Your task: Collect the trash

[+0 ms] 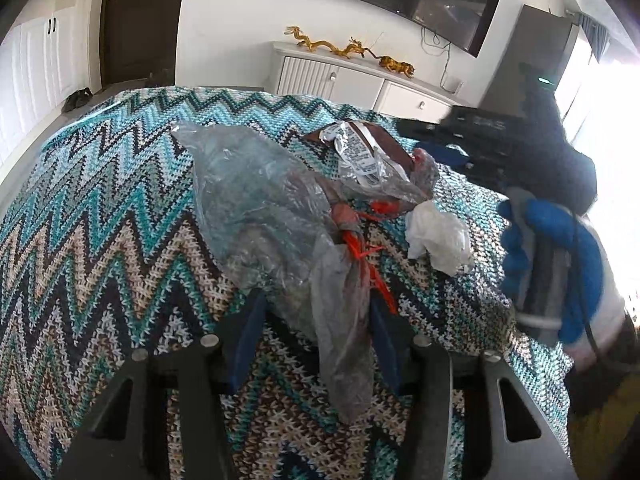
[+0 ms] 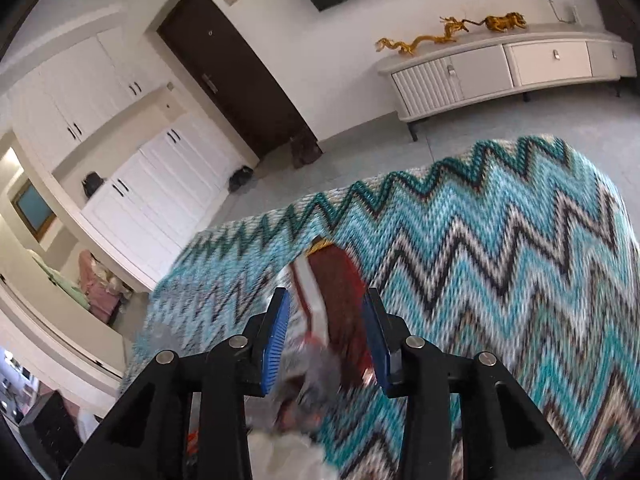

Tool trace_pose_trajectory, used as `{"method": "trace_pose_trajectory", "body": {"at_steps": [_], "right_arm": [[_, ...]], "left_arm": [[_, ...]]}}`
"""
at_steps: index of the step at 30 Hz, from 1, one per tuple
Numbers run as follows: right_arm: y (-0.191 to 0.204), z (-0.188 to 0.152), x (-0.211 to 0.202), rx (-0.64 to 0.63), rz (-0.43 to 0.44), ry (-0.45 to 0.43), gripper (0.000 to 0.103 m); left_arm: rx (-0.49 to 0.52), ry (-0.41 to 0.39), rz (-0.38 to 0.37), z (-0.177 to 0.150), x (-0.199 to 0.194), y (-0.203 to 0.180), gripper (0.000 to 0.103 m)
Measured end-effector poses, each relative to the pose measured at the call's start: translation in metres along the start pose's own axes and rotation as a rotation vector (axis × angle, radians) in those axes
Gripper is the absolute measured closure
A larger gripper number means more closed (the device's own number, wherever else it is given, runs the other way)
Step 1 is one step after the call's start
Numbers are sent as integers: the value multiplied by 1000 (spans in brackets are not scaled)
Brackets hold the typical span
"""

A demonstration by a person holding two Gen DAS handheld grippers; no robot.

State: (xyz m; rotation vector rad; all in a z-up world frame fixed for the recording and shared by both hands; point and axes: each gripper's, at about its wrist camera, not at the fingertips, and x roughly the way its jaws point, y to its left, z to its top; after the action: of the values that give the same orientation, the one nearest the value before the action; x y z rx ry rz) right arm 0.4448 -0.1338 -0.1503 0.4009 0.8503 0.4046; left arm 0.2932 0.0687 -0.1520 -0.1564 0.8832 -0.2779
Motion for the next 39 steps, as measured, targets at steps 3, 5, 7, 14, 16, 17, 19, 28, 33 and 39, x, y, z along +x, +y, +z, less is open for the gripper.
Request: {"method": "trace_pose_trajectory", "body": {"at_steps": [3, 5, 7, 14, 16, 17, 19, 28, 33, 39], "right_arm": [[-5, 13, 23, -38, -9, 83, 63], [-9, 21, 39, -55, 23, 153, 61], [-9, 28, 44, -85, 51, 187, 64], [13, 45, 25, -227, 31, 125, 97], [23, 51, 10, -242, 2, 58, 99], [28, 55, -1, -248, -8, 21, 99], [36, 62, -22, -244, -21, -45, 99], [63, 52, -133, -220, -36, -237, 99], [72, 24, -205, -217, -24, -300, 99], [81, -21, -292, -247, -26, -366, 99]], "left_arm": [[-4, -1, -10, -1, -2, 2, 55], [-4, -1, -14, -1, -3, 4, 55], [-4, -1, -17, -1, -4, 5, 55], [-25, 0, -20, -3, -8, 9, 91], [-32, -7, -15, -5, -12, 9, 93], [-34, -13, -9, -7, -15, 8, 94], [-34, -24, 6, -10, -21, 6, 94], [-47, -66, 82, -27, -82, 6, 95], [-6, -133, 82, -29, -137, -20, 95], [56, -197, 59, -30, -186, -59, 95]]}}
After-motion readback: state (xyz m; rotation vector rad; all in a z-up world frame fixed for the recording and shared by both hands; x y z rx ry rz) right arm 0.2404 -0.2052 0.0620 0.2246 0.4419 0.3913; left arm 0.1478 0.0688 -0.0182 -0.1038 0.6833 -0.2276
